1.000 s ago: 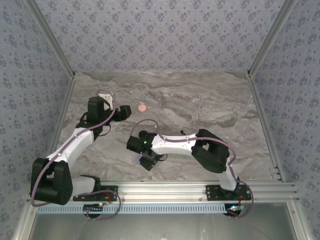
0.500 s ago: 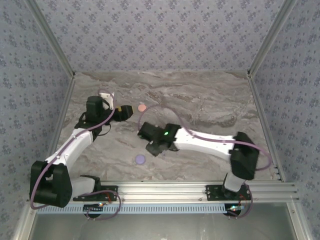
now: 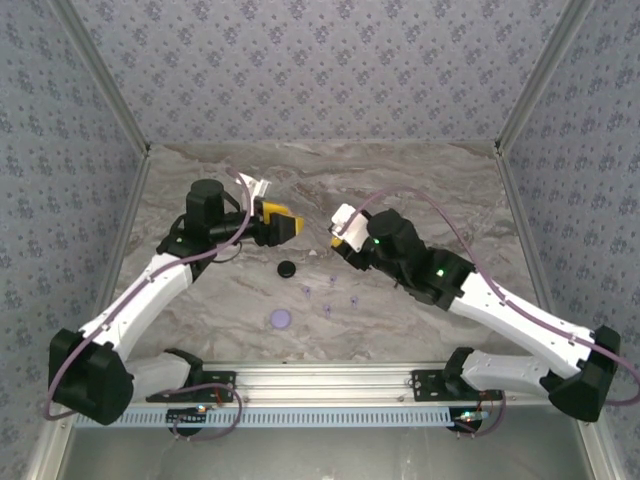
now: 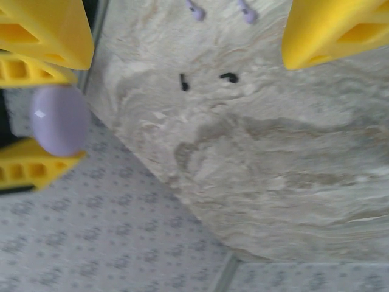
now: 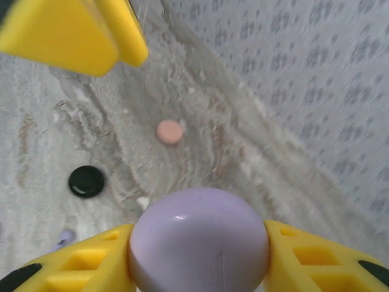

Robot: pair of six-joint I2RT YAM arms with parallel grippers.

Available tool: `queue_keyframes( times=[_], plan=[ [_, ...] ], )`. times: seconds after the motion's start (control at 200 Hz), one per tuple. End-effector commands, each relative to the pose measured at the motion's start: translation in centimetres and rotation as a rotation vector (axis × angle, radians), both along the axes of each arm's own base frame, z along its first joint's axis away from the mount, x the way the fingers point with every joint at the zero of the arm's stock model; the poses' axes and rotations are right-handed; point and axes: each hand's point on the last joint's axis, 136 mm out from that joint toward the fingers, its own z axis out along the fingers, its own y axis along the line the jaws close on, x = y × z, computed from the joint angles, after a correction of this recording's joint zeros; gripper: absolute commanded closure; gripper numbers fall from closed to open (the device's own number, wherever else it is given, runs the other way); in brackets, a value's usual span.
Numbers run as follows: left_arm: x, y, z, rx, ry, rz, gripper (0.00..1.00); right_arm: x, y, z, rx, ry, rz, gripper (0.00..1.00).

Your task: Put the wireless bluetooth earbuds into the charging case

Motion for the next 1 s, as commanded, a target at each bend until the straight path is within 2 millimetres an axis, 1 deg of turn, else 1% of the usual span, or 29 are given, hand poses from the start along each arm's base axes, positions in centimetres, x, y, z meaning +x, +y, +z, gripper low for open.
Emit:
queue_keyframes(
  times=[0.0,0.14,0.265,0.435,0.575,0.68,0.994],
  plan=[
    [-2.5,-1.3,4.0,-0.055,-0.101,-0.099,0.20,-0.7,0.9,3.2,-0.031,-0.214,0.130,0.51],
    [-4.0,-2.5,5.7,-0.071,-0.141,-0.137,0.21,-0.9,0.8,3.2,-0.145,-0.334,0.160,0.52],
    [-4.9,-3.6,6.5,-0.069,-0.172,-0.168,0.23,-1.1,1.2,3.5,-0.160,-0.368,0.190,0.51],
    [-5.7,-5.0,6.3,-0.060,-0.174,-0.218,0.24,-1.0,1.7,3.6,-0.158,-0.360,0.203,0.52],
    [-5.6,-6.0,5.5,-0.049,-0.155,-0.238,0.26,-1.0,2.0,3.6,-0.147,-0.354,0.210,0.51],
    [-5.4,-6.5,5.1,-0.041,-0.144,-0.247,0.33,-1.0,2.1,3.6,-0.146,-0.354,0.213,0.51],
    [-5.1,-7.8,4.0,-0.018,-0.113,-0.274,0.55,-0.9,2.2,3.9,-0.128,-0.350,0.201,0.51]
  ],
)
